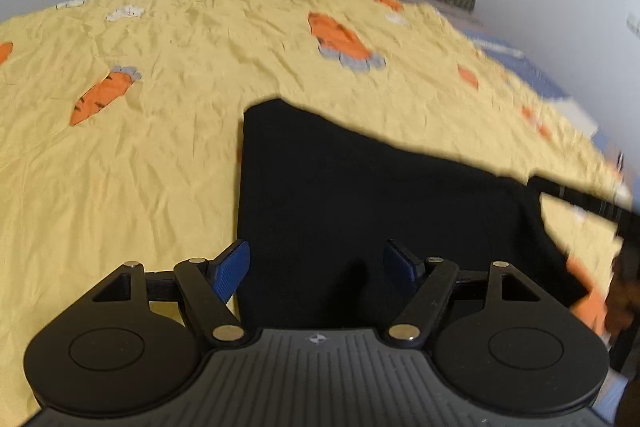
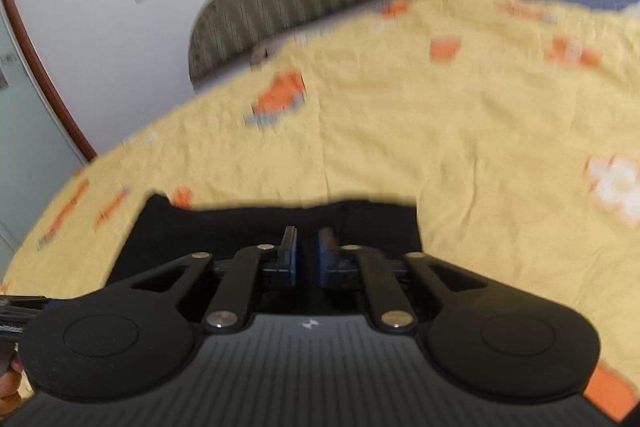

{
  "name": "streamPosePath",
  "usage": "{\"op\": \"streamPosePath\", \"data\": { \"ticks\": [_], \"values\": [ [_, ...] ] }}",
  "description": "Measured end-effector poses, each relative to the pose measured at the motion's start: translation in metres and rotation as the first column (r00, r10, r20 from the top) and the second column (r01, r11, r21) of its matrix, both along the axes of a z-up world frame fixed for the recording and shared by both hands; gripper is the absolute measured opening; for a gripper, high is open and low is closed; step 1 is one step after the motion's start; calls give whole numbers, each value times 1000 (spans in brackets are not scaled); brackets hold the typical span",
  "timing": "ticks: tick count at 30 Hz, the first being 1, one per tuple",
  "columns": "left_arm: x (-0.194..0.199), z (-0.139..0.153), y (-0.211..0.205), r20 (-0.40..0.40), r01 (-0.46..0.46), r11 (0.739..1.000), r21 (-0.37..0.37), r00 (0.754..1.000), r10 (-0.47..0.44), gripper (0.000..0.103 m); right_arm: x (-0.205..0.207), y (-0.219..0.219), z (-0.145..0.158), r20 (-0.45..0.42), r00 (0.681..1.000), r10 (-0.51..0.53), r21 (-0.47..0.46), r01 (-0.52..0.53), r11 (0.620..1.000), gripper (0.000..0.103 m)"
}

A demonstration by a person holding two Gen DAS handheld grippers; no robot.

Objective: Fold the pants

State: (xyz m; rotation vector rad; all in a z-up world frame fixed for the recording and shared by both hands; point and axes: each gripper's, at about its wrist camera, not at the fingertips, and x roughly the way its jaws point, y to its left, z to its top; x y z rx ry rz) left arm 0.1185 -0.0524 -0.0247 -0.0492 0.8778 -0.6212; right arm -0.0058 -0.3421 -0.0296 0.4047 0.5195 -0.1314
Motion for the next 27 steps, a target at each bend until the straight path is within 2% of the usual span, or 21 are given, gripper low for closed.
{"op": "streamPosePath", "data": {
  "ticks": [3, 5, 7, 9, 10, 12, 15, 17, 20, 22, 23, 25, 27],
  "values": [
    [32, 4, -3, -74, -8, 995, -103, 997, 0, 74, 8, 8, 12, -25, 1000, 0, -133, -4, 991, 18],
    [49, 6, -12, -82, -3, 992, -126, 997, -8, 74, 25, 3, 1, -92, 996, 15, -147, -28, 989, 17],
    [69, 2, -26, -86, -9, 993, -114, 996, -1, 74, 40, -1, -13, -150, 989, 13, -175, -39, 984, 13],
    [90, -7, -42, -94, -25, 997, -73, 995, 18, 74, 47, -1, -13, -154, 988, 8, -215, -42, 976, 13],
    [100, -12, -49, -99, -41, 998, -42, 994, 36, 73, 52, 1, -11, -164, 987, 1, -247, -42, 968, 13],
    [105, -12, -56, -81, -40, 999, -34, 996, 37, 73, 61, 5, -10, -192, 981, -5, -303, -54, 951, 19],
    [90, -3, -64, 19, -22, 999, 36, 1000, 22, 73, 53, 21, 5, -159, 987, -16, -376, -45, 925, 19],
    [77, -1, -63, 48, -11, 998, 67, 999, 8, 73, 44, 36, 15, -142, 990, 22, -419, -80, 905, 21],
    [58, -2, -53, 36, 22, 998, 63, 999, -25, 73, 50, 47, 10, -186, 979, 88, -415, -159, 896, 21],
    [44, -4, -39, 14, 35, 998, 53, 999, -36, 73, 62, 44, -6, -240, 967, 85, -417, -181, 891, 21],
    [36, -6, -31, 10, 45, 998, 45, 999, -46, 73, 65, 39, -12, -245, 965, 90, -393, -184, 901, 21],
    [19, -10, -12, -3, 73, 997, 39, 997, -73, 73, 62, 38, -8, -224, 972, 77, -372, -158, 915, 21],
    [0, -16, -2, 17, 105, 991, 80, 994, -106, 74, 50, 48, 2, -183, 981, 65, -408, -136, 903, 25]
  ]
}}
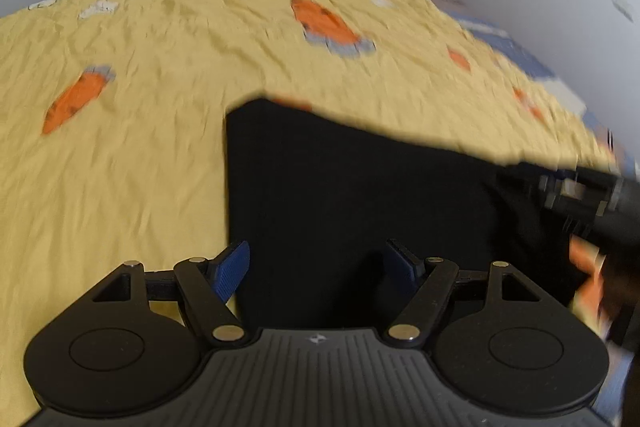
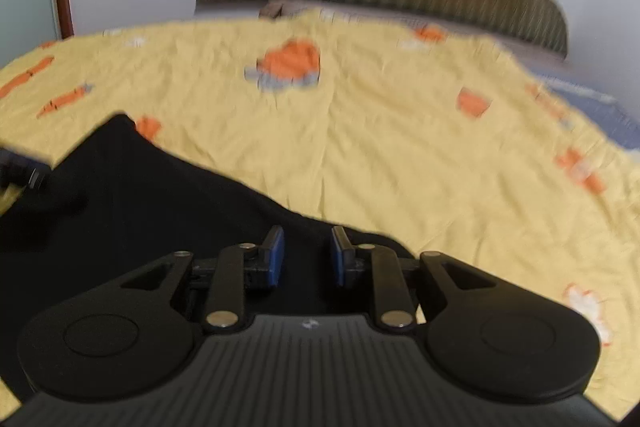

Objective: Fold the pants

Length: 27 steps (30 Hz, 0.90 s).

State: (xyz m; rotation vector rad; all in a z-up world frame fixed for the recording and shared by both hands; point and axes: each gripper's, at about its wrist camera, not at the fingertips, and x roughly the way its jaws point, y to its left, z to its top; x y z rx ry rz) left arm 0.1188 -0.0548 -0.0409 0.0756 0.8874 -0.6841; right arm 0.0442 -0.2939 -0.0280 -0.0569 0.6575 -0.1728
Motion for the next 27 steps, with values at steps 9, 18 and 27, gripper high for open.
{"op": "streamPosePath", "data": {
  "ticks": [9, 18, 27],
  "values": [
    [-42, 13, 36, 83, -21, 998, 55, 996, 16, 76, -45, 49, -15, 2, 991, 135, -23, -135, 991, 49],
    [-9, 38, -24, 177, 14, 1000, 21, 984, -17, 76, -49, 35, 12, 65, 994, 83, 6, -83, 997, 50],
    [58, -6, -91, 146, -41, 990, 133, 989, 22, 83, 20, 2, -14, -58, 996, 68, 67, -64, 996, 41]
  ]
}}
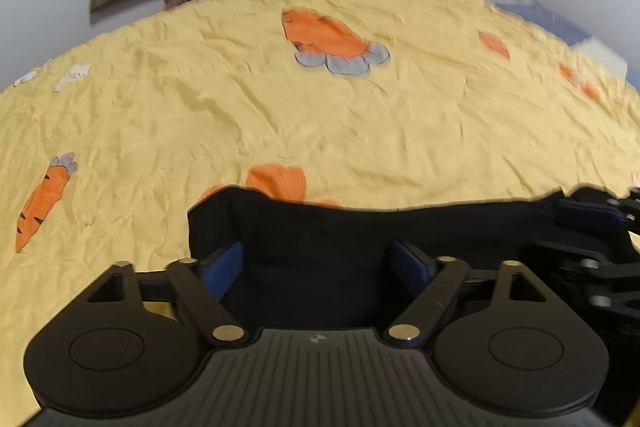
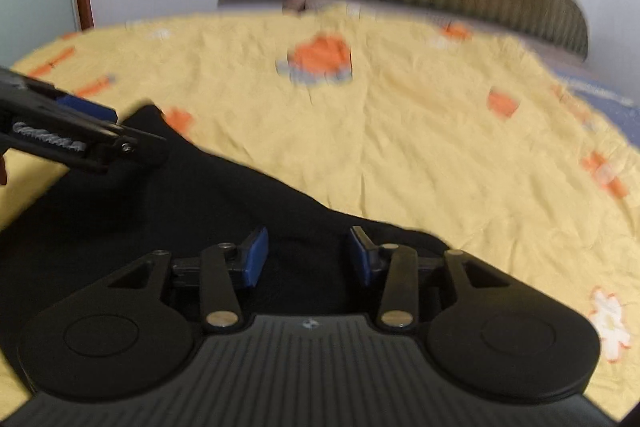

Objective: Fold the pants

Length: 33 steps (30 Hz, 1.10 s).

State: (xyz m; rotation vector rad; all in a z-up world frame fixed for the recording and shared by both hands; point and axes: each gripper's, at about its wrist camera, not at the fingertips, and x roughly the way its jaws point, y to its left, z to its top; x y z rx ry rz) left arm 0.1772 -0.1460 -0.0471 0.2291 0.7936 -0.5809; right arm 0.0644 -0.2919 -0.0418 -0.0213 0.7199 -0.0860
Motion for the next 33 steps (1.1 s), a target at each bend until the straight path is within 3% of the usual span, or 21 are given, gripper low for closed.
{"op": "streamPosePath", "data": {
  "ticks": [3, 5, 8, 12, 15, 20, 24, 29, 33],
  "values": [
    [-21, 12, 13, 72, 5, 1000, 26, 997, -7, 83, -11, -6, 12, 44, 999, 4, 32, -6, 999, 46],
    [-34, 21, 28, 118, 0, 999, 40, 993, -4, 83, -34, -16, 22, 117, 993, -25, 54, 19, 998, 65],
    [-48, 30, 54, 125, -15, 1000, 20, 992, 12, 86, -73, -48, 28, 169, 980, -104, 201, 69, 977, 67],
    [-58, 34, 87, 62, -46, 998, -39, 997, 49, 86, -110, -81, 15, 143, 979, -147, 390, 80, 917, 68],
    [-63, 29, 104, -30, -47, 995, -91, 999, 45, 86, -126, -89, -2, 120, 981, -155, 484, 78, 871, 68],
    [-64, 13, 113, -163, -48, 989, -143, 986, 24, 86, -132, -97, -28, 89, 979, -186, 601, 96, 794, 74],
    [-55, -1, 114, -256, -67, 979, -194, 967, 16, 88, -131, -99, -34, 101, 982, -159, 650, 56, 758, 83],
    [-50, -2, 107, -281, -58, 970, -237, 960, -11, 100, -125, -118, -42, 118, 979, -169, 745, 26, 666, 84],
    [-43, -4, 100, -277, -62, 963, -262, 961, -14, 102, -117, -114, -39, 115, 988, -105, 740, -15, 673, 91]
  ]
}}
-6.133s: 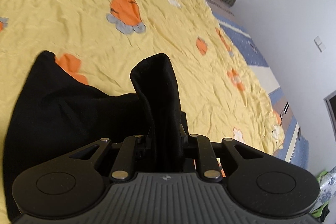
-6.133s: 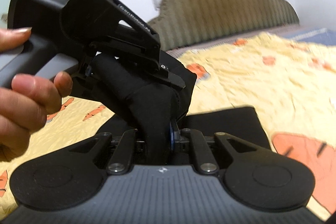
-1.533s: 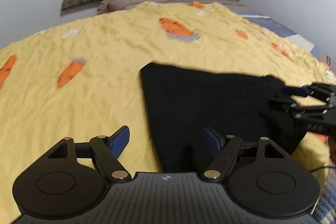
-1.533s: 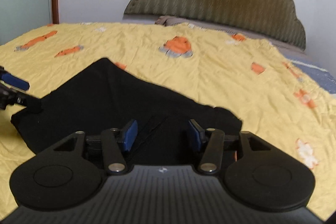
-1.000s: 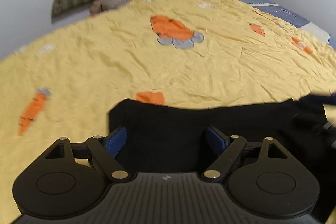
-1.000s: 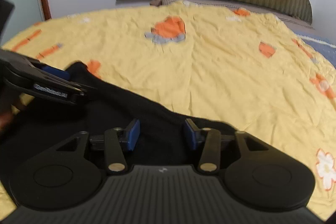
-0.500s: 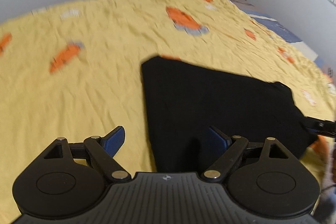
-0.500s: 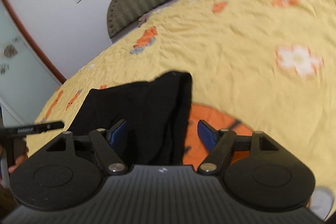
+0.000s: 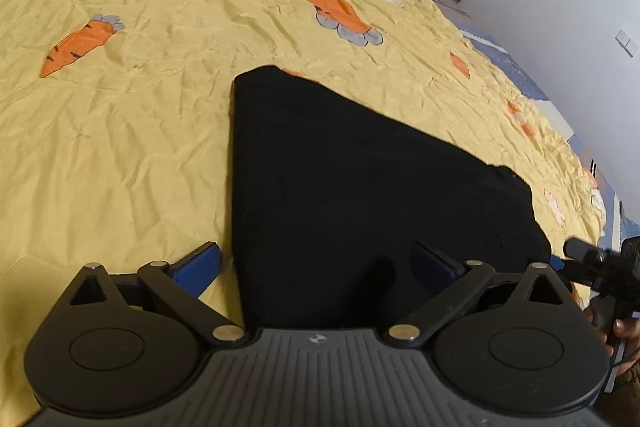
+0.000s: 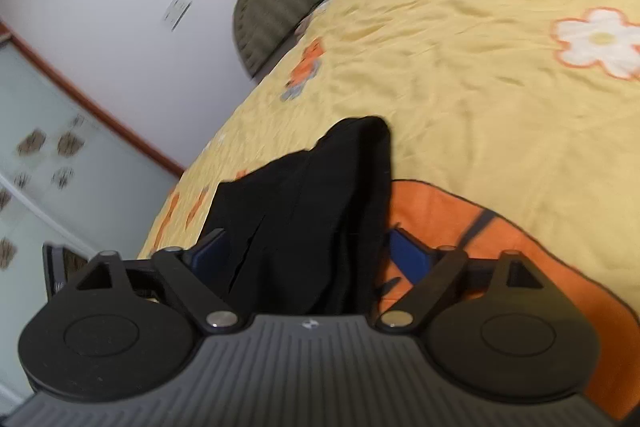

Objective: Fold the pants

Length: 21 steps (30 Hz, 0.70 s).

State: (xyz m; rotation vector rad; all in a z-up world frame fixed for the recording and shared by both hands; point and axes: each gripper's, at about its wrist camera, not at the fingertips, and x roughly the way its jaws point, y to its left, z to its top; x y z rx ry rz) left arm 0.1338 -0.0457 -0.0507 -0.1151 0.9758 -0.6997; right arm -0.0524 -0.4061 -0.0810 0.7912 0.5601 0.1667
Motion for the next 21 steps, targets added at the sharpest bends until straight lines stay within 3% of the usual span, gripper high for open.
{"op": "streamPosePath", "data": {
  "ticks": [2, 5, 9, 10, 12, 14, 15, 17, 21],
  "values": [
    [4, 0, -4, -9, -12, 1000, -14, 1000, 12, 102, 6, 5, 2, 1, 999, 41, -17, -41, 999, 99],
    [7, 1, -10, -34, -29, 999, -33, 999, 28, 102, 17, 8, 2, -3, 998, 68, -2, -68, 998, 100],
    [3, 2, -24, -3, -10, 1000, 13, 1000, 10, 101, 32, 13, 2, 0, 995, 98, 19, -98, 995, 100],
    [0, 3, -26, 14, -7, 1000, 26, 1000, 6, 94, 35, 15, 3, -5, 995, 98, 13, -98, 995, 98],
    [-5, 5, -30, 56, -9, 997, 73, 998, 5, 80, 41, 19, 4, -19, 995, 93, -10, -93, 996, 92],
    [-9, 7, -32, 96, -21, 992, 121, 995, 9, 53, 43, 21, 4, -34, 996, 79, -33, -80, 996, 73],
    [-9, 8, -31, 106, -21, 992, 128, 994, 7, 49, 42, 20, 3, -41, 997, 66, -43, -68, 997, 67],
    [-7, 9, -26, 99, -26, 994, 104, 995, 16, 34, 39, 15, 0, -61, 997, 37, -52, -41, 998, 39],
    [-5, 11, -20, 92, -33, 997, 73, 995, 26, 24, 33, 16, -3, -52, 999, 9, -49, -12, 999, 34]
  ]
}}
